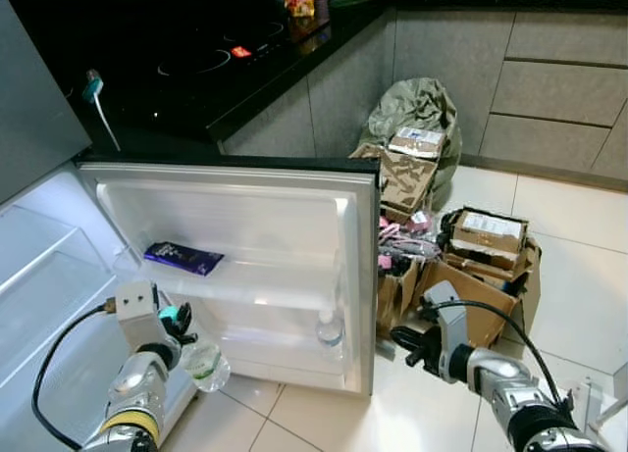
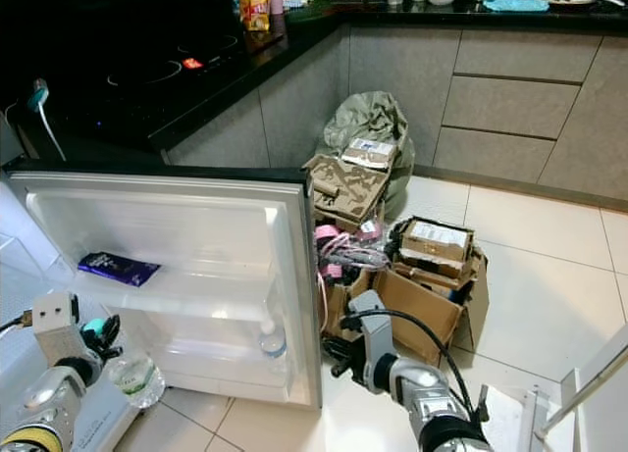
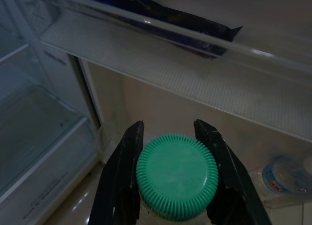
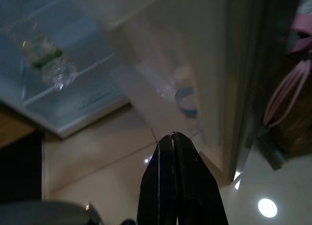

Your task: Restocking fridge

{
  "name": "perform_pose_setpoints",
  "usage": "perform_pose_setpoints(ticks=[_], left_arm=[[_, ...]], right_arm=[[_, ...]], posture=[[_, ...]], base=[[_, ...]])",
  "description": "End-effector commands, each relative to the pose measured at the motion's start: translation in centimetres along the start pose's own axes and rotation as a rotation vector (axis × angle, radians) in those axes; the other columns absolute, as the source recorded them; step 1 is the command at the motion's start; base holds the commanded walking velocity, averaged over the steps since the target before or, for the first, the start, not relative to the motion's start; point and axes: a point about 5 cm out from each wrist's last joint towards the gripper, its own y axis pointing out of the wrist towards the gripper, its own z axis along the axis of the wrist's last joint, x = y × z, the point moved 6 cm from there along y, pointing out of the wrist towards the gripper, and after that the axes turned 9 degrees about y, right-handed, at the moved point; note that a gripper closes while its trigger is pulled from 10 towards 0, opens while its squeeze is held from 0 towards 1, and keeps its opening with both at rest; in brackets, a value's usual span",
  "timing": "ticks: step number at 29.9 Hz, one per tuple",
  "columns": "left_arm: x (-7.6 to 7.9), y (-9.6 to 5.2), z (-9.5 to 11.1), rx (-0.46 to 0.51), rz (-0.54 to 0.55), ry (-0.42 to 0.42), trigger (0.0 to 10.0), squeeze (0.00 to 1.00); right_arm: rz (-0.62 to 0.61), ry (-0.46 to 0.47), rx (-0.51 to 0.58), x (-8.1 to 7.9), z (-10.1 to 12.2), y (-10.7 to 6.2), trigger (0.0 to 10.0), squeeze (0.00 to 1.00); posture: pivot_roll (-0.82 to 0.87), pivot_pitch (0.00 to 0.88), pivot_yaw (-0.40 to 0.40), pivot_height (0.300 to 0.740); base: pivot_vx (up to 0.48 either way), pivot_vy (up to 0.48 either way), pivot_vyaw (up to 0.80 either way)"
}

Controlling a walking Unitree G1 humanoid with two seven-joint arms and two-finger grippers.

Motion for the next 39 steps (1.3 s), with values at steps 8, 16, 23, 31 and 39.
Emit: perform_pose_setpoints(ticks=[8, 16, 23, 31, 39], left_arm=[[0.1, 0.0, 0.7, 0.032, -0.026, 0.017, 10.0, 0.00], [1.9, 0.0, 0.6, 0.059, -0.088, 0.000, 10.0, 0.00], [5.8, 0.9, 4.9, 0.225, -0.275, 0.021, 10.0, 0.00], [7.1, 1.3, 9.0, 0.370, -0.310, 0.018, 10.0, 0.00], [6.3, 1.0, 10.9, 0.430, -0.292, 0.072, 10.0, 0.00]], right_arm=[[0.078, -0.037, -0.014, -1.0, 0.6, 0.3, 10.0, 0.00], [0.209, -0.077, -0.011, -2.2, 0.9, -0.5, 10.0, 0.00], [0.385, -0.126, 0.016, -3.3, 3.9, -2.5, 10.0, 0.00], [0.453, -0.123, -0.073, -4.2, 3.0, -2.5, 10.0, 0.00], [0.538, -0.100, -0.141, -6.2, 1.0, -2.8, 10.0, 0.00]], posture=[[-0.12, 0.035, 0.071, 0.595], [-0.10, 0.067, 0.044, 0.585], [-0.12, 0.079, 0.038, 0.570], [-0.11, 0.050, -0.016, 0.530], [-0.10, 0.060, 0.020, 0.500]], base=[[0.000, 0.000, 0.00], [0.000, 0.000, 0.00], [0.000, 0.000, 0.00], [0.000, 0.000, 0.00], [0.000, 0.000, 0.00]])
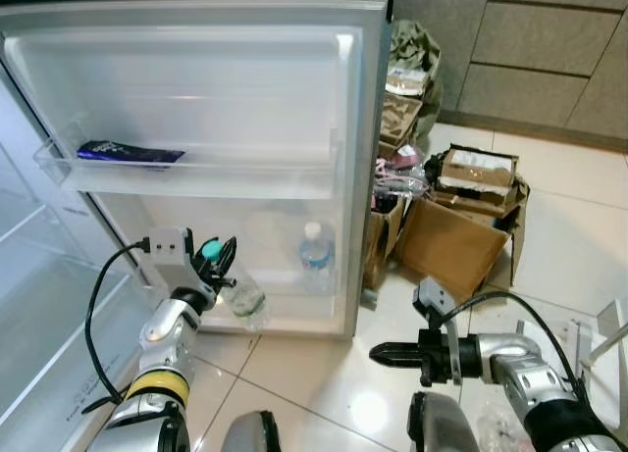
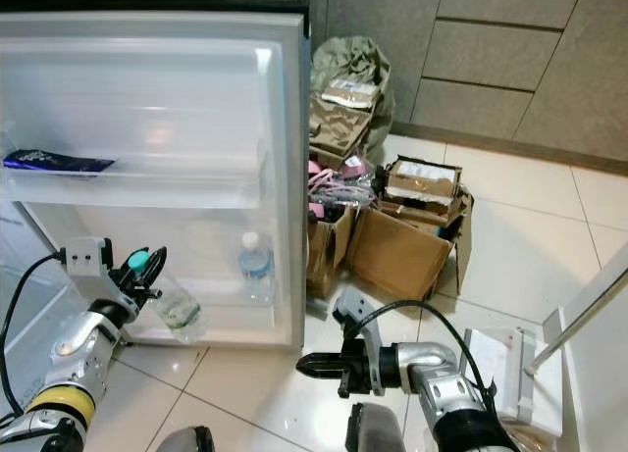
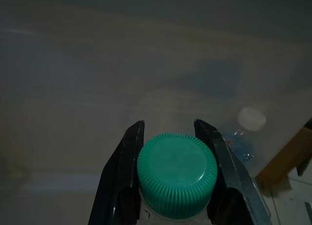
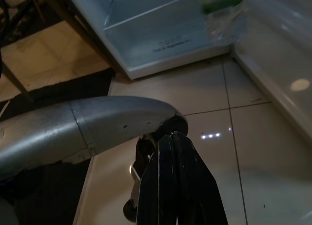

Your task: Restocking fridge

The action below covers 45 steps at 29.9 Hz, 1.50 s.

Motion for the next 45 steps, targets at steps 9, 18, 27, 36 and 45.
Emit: perform_pose_setpoints(ticks=[9, 18, 27, 36, 45], left_arm=[[0.2, 1.3, 7.0, 0.216, -0.129, 0.038, 10.0, 0.00], [2.8, 0.8, 10.0, 0.332, -0.212, 0.061, 10.0, 0.00], [4.9, 0.7, 8.6, 0.288, -0.215, 0.076, 10.0, 0.00], [3.3, 1.1, 9.6, 0.290, -0.125, 0.093, 10.0, 0.00], [1.9, 1.5, 10.1, 0.294, -0.020, 0.099, 10.0, 0.00]], right_arm=[[0.101, 0.021, 0.042, -2.0, 0.2, 0.5, 10.0, 0.00], [0.115, 0.020, 0.094, -3.1, 1.0, 0.9, 10.0, 0.00], [0.221, -0.007, 0.118, -5.5, 2.5, 1.4, 10.0, 0.00], [0.338, -0.051, 0.101, -8.2, 3.1, 2.4, 10.0, 0.00], [0.352, -0.060, 0.135, -9.6, 4.1, 3.1, 10.0, 0.00]], posture=[[-0.08, 0.048, 0.030, 0.490], [-0.09, 0.116, 0.033, 0.490], [-0.10, 0.220, 0.053, 0.490], [-0.10, 0.288, 0.057, 0.490], [-0.10, 0.348, 0.061, 0.490]], base=[[0.000, 0.000, 0.00], [0.000, 0.000, 0.00], [0.000, 0.000, 0.00], [0.000, 0.000, 0.00], [0.000, 0.000, 0.00]])
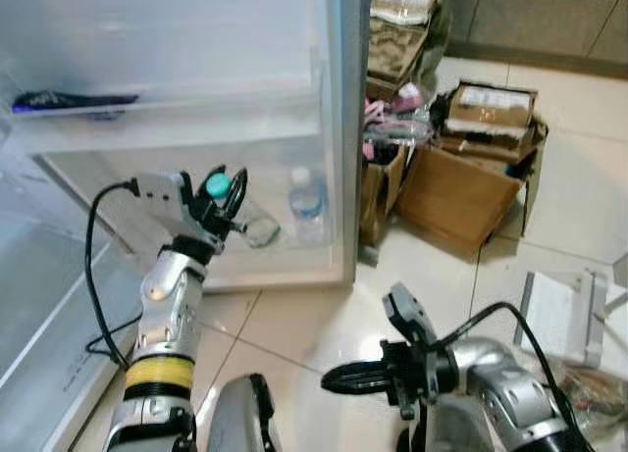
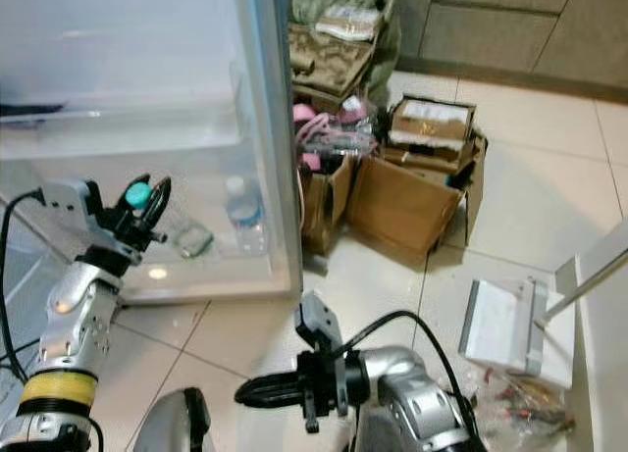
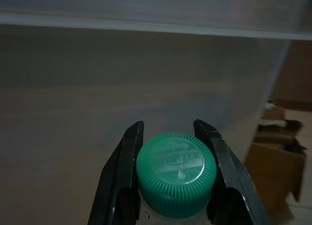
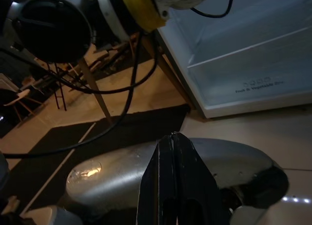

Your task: Restocking fridge

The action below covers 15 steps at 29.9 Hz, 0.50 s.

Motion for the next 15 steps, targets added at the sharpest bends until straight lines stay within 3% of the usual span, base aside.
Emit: perform_pose_setpoints(ticks=[1, 4, 9, 11, 15], left_arm=[[-1.0, -0.7, -1.2, -0.052, 0.039, 0.002, 10.0, 0.00], [-1.2, -0.5, -2.2, -0.097, 0.066, -0.035, 10.0, 0.00], [-1.4, -0.7, -3.8, -0.164, 0.089, -0.009, 10.0, 0.00], [-1.8, -0.9, -4.9, -0.202, 0.124, -0.017, 10.0, 0.00], [-1.9, -0.8, -4.9, -0.203, 0.139, -0.017, 10.0, 0.00]], right_arm=[[0.012, 0.017, 0.008, -0.5, -0.2, 0.3, 10.0, 0.00], [-0.004, 0.002, 0.025, -0.5, 0.4, 0.6, 10.0, 0.00], [0.016, -0.015, 0.034, -1.0, 1.1, 0.9, 10.0, 0.00], [0.079, -0.047, 0.059, -2.2, 2.5, 1.4, 10.0, 0.00], [0.093, -0.057, 0.067, -2.5, 3.0, 1.4, 10.0, 0.00]], posture=[[-0.10, 0.350, 0.061, 0.490], [-0.10, 0.369, 0.060, 0.490], [-0.10, 0.376, 0.060, 0.490], [-0.11, 0.388, 0.061, 0.490], [-0.11, 0.391, 0.061, 0.490]], base=[[0.000, 0.000, 0.00], [0.000, 0.000, 0.00], [0.000, 0.000, 0.00], [0.000, 0.000, 0.00], [0.000, 0.000, 0.00]])
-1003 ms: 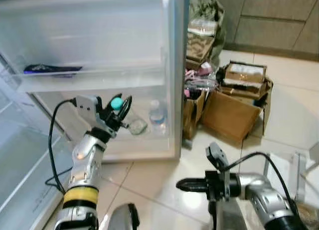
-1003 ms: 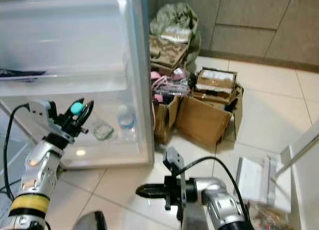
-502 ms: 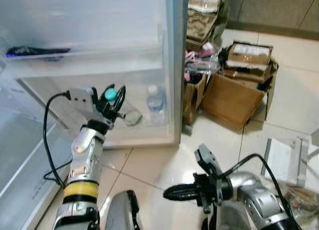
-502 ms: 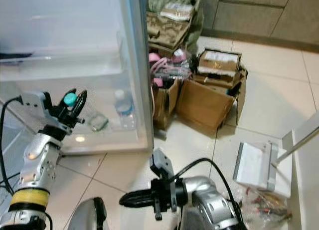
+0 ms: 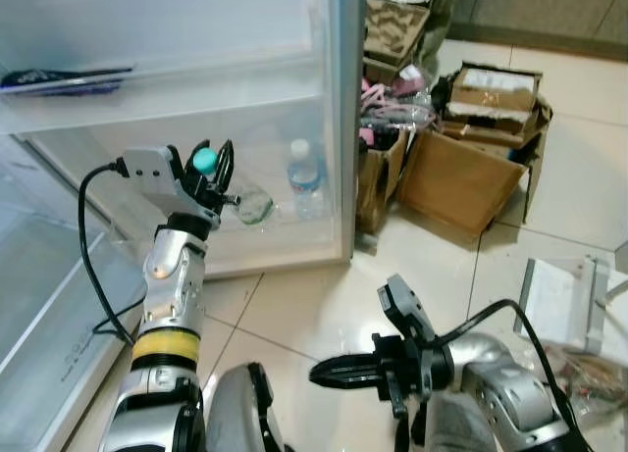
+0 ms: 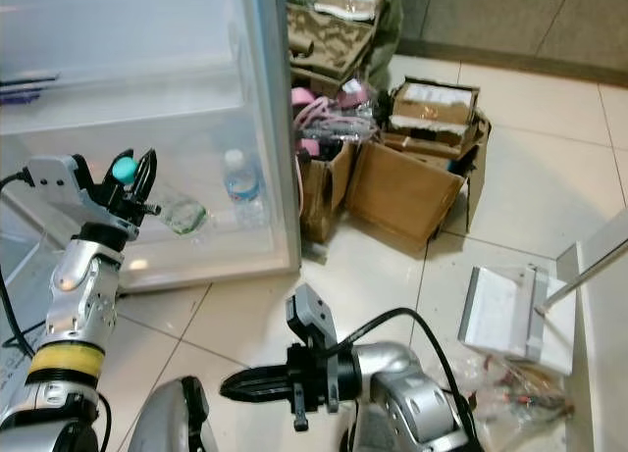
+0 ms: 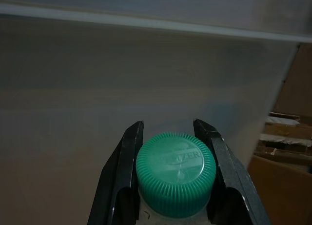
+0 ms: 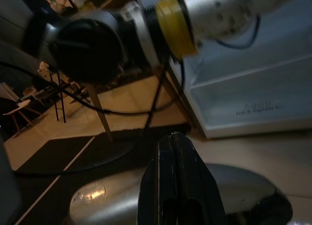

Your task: Restocking fridge

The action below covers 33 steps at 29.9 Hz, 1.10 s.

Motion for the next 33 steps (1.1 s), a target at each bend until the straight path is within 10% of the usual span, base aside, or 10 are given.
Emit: perform_pose_setpoints(ticks=[1, 15, 33], left_arm=[[-0.6, -2.2, -4.7, -0.194, 0.028, -0.001, 10.0, 0.00], [-0.4, 0.3, -0.6, -0.047, 0.016, -0.006, 10.0, 0.00], [-5.0, 2.0, 4.9, 0.089, 0.314, -0.005, 10.0, 0.00]], right_arm=[[0.039, 0.010, 0.004, -0.8, 0.0, 0.4, 10.0, 0.00], [0.014, 0.023, 0.007, -0.9, 0.0, -0.1, 10.0, 0.00], [-0.015, 0.021, -0.001, -0.6, 0.2, -0.6, 10.0, 0.00]], posture=[[-0.11, 0.392, 0.061, 0.490], [-0.11, 0.395, 0.066, 0.490], [-0.11, 0.393, 0.067, 0.490]], base=[[0.000, 0.000, 0.00], [0.000, 0.000, 0.00], [0.000, 0.000, 0.00]])
